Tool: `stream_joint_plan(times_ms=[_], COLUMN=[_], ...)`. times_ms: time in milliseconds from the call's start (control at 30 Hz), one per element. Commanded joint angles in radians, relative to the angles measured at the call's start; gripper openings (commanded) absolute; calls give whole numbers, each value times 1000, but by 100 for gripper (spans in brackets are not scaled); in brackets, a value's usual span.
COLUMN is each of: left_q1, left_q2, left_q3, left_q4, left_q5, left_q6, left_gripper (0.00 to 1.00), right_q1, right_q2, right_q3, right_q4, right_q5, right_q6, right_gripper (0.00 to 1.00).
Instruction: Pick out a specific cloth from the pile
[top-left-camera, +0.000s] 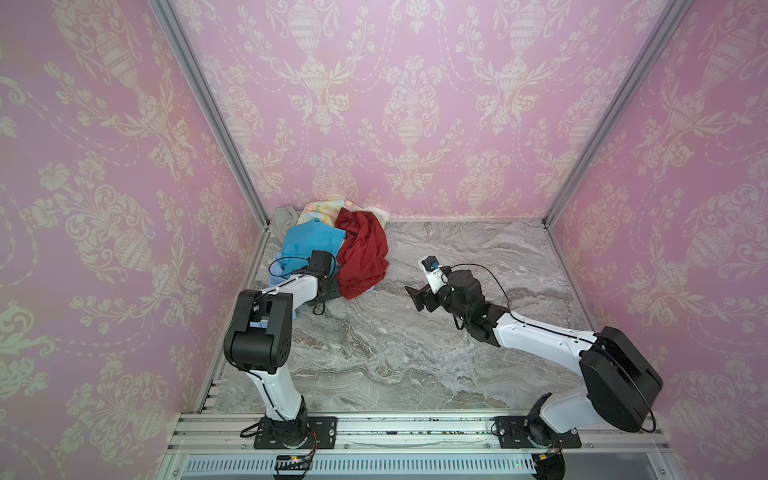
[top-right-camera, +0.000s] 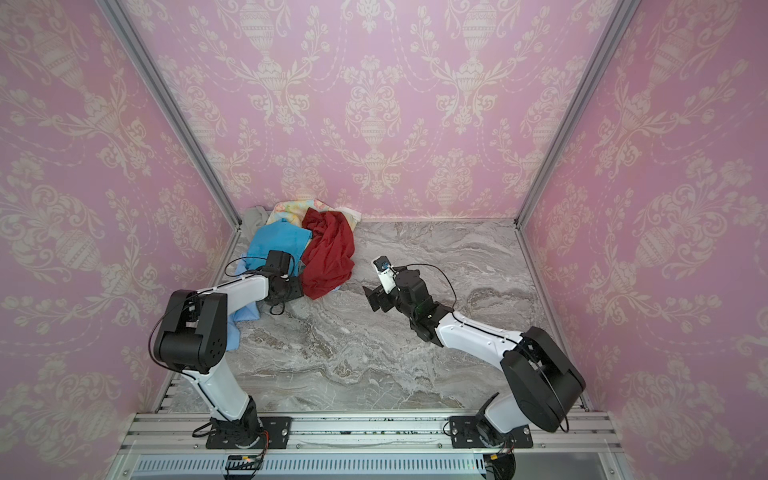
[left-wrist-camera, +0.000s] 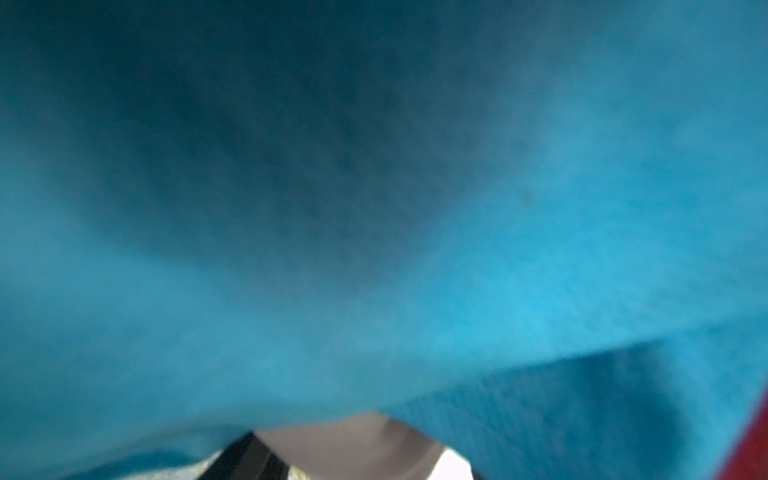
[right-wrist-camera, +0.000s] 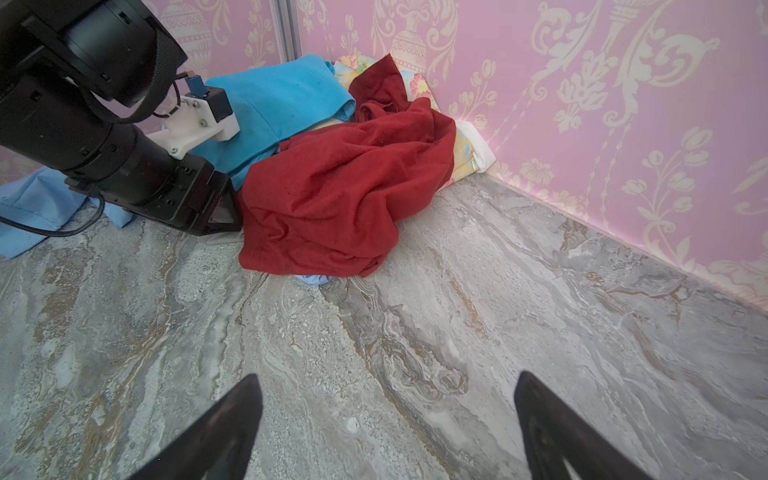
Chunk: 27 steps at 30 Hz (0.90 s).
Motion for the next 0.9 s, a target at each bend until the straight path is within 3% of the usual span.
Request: stream_joint_plan(times_ms=[0,100,200,267,533,867], left_q1=[8,17,23,25,25,26], left_q2=[29,41,30,5,-147,-341], left_q3=[19,21,27,34,145,260], left_q4=[27,36,34,26,-103,-132], left_q5=[-20,-6,14,16,60,112], left_q6=[2,10,18,21,38,-27], left_gripper=[53,38,11,1,0,0], right_q1=[7,7,7,5,4,5], right_q2=[4,8,9,9,5,12], right_q3=[-10,-10,-12,-11,30,142], right_q4=[2,7,12,10,-32,-99], right_q5=[23,27,30,35,54,-3], right_q6=[-15,-13,-9,-6,40,100], right_gripper=[96,96,96,96,96,97])
